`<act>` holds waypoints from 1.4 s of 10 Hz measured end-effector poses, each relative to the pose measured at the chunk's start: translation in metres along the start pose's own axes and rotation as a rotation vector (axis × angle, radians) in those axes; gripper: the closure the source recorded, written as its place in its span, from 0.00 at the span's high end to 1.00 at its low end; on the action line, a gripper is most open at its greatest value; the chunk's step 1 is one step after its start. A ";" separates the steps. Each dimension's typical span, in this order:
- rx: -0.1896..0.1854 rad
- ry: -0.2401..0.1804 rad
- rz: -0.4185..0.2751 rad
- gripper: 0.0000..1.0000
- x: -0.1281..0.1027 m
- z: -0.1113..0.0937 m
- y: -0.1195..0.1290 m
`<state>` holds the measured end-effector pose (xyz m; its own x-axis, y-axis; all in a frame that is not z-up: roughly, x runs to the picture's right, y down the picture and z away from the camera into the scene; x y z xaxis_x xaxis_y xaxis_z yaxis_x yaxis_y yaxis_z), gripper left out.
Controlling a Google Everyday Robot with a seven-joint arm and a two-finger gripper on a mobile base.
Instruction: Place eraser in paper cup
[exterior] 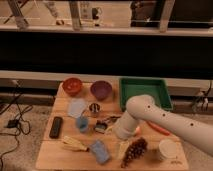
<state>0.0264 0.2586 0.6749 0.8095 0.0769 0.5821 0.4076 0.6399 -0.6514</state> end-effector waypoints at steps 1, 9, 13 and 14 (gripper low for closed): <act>-0.008 -0.007 -0.028 0.80 -0.014 0.004 -0.003; -0.071 -0.095 -0.110 0.80 -0.043 0.025 -0.012; -0.043 -0.144 -0.133 0.80 -0.053 0.032 -0.021; -0.043 -0.158 -0.150 0.80 -0.064 0.040 -0.030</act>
<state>-0.0545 0.2653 0.6770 0.6632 0.1042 0.7412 0.5391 0.6205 -0.5695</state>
